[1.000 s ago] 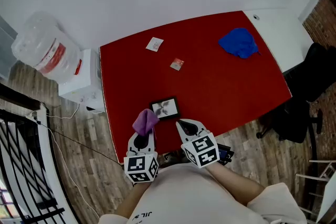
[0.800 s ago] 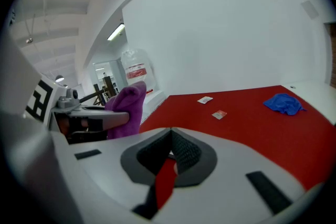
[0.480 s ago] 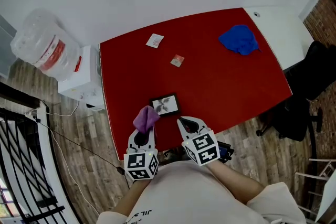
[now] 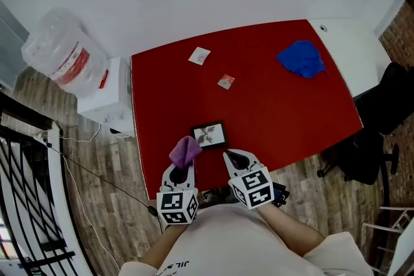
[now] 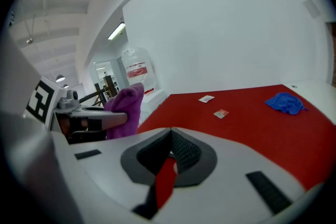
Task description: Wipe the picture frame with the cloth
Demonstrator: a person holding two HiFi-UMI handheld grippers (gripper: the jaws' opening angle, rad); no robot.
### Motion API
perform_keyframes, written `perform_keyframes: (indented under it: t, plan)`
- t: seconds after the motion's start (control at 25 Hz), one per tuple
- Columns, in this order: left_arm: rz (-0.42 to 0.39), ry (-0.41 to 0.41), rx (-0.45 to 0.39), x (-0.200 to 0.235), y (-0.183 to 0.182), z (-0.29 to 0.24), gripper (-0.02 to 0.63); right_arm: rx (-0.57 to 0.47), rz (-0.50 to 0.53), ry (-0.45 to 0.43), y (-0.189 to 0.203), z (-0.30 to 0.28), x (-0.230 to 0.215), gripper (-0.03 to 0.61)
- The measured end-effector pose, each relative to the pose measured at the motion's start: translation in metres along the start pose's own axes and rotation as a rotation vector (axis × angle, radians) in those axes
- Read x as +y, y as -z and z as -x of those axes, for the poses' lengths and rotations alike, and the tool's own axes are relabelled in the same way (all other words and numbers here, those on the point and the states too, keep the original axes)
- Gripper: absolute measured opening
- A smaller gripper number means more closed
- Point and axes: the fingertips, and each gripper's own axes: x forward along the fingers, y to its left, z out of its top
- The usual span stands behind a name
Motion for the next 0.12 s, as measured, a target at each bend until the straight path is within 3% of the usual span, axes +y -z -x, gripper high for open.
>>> perform_keyframes:
  t: [0.12]
  plan:
    - [0.000,0.003,0.001,0.0008,0.0002,0.0013,0.057,0.004,0.001,0.003,0.0012,-0.0006,0.0014,0.003]
